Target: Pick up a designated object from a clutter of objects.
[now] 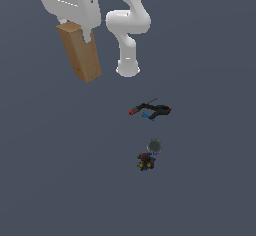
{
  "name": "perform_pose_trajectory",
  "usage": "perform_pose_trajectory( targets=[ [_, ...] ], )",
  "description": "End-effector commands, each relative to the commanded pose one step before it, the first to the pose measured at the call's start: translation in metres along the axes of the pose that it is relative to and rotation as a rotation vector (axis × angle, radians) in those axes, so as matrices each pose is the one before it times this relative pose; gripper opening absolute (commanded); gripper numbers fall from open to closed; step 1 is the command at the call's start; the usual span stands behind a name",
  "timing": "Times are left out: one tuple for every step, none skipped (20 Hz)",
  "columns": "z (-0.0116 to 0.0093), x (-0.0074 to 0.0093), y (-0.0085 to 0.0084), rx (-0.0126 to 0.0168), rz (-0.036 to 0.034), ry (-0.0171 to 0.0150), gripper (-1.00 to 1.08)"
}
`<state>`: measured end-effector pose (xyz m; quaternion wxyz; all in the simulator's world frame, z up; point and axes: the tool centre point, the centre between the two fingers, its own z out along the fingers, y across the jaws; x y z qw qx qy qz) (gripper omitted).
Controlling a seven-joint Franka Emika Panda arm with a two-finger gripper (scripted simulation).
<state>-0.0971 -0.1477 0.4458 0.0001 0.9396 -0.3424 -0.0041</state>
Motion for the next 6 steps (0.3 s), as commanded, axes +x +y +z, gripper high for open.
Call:
perform_pose_trajectory(
  targets=[
    [-0.01062, 0.00429, 0.00666, 0.00311, -0.00148, 0.00704, -1.0],
    [-0.0017, 0.00083, 0.00122, -0.00036, -0.00035, 0.00047, -1.0],
    [-0.00113, 0.00087, 0.00108, 0.0, 0.0, 0.0, -1.0],
    [-0.00075, 0.00063, 0.00068, 0.0, 0.0, 0.0, -1.0],
    [-0.00041, 0.00037, 0.00036, 0.0, 0.0, 0.0, -1.0],
    [-0.00013, 0.00012, 0.00011, 0.0, 0.0, 0.0, -1.0]
  ],
)
